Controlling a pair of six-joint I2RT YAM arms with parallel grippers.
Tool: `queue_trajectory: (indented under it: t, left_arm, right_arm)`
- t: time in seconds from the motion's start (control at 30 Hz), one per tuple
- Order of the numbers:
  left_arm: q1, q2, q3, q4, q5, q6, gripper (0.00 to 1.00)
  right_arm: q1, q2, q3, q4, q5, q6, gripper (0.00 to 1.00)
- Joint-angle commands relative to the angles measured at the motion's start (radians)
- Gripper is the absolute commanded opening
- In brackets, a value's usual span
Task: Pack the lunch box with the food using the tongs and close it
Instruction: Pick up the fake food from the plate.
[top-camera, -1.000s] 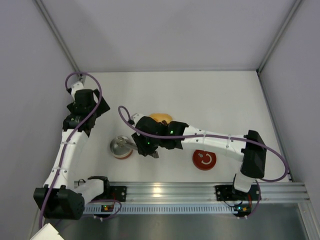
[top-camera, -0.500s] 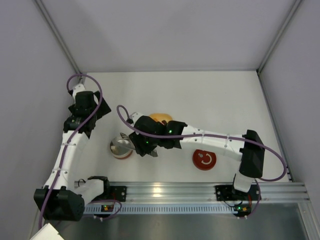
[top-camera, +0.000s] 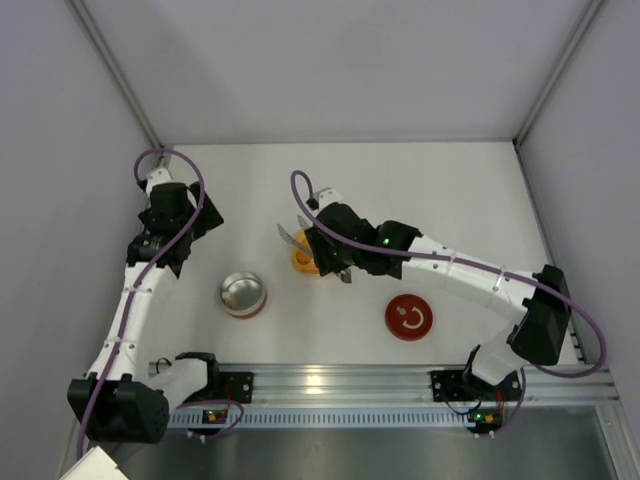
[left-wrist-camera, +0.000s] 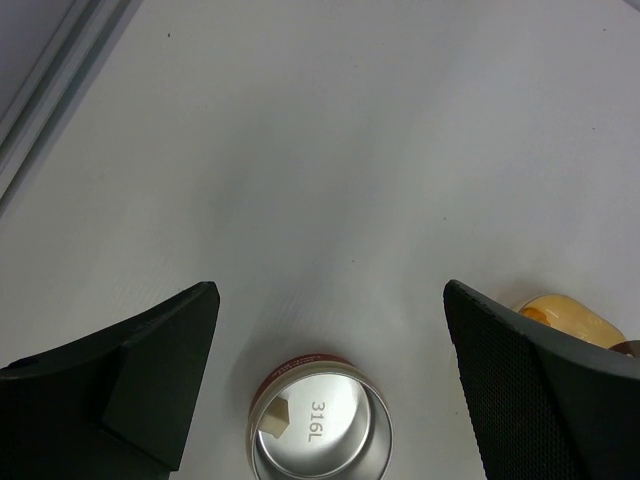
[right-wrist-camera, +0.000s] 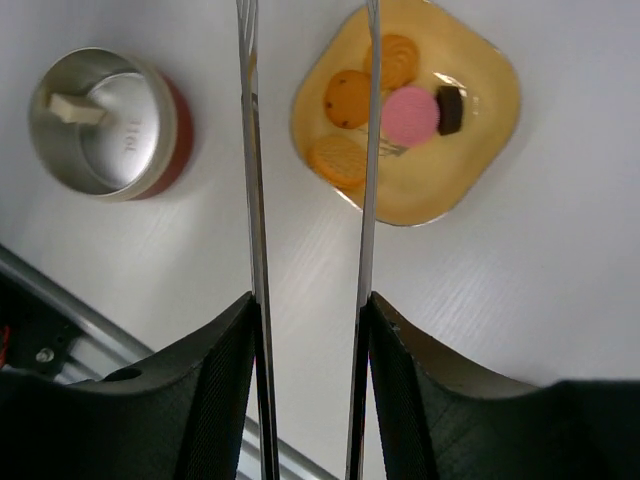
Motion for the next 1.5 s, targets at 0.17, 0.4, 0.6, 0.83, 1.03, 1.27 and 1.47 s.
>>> queue_trajectory:
  t: [0.17,0.4,0.6,0.83,1.03,1.27,1.47]
  left_arm:
    - [0.01,-0.029,-0.006,0.05,0.021,0.008,0.99]
    - [0.01,-0.028,-0.008,0.051,0.031,0.008,0.99]
    - [0.01,-0.023,-0.009,0.053,0.033,0.01,0.99]
    - [0.01,-0.02,-0.011,0.054,0.037,0.01,0.99]
    - [0.01,-0.017,-0.012,0.054,0.037,0.01,0.99]
    - [0.01,-0.014,-0.012,0.054,0.039,0.01,0.99]
    - [0.01,-0.012,-0.012,0.054,0.042,0.01,0.99]
  right_arm:
    - [-0.085,-0.053,-0.101,-0.045,0.139,0.012,0.45]
    - [-0.105,-0.04,-0.133,-0.03,0.139,0.013,0.44]
    - [-0.113,-0.028,-0.159,-0.014,0.117,0.018,0.41]
    - [-0.116,-0.01,-0.178,0.001,0.107,0.018,0.4]
    - [-0.123,0.007,-0.186,0.018,0.085,0.012,0.37]
    - [-0.136,0.016,-0.187,0.028,0.068,0.009,0.36]
    - [-0.14,0.029,-0.193,0.047,0.039,0.009,0.35]
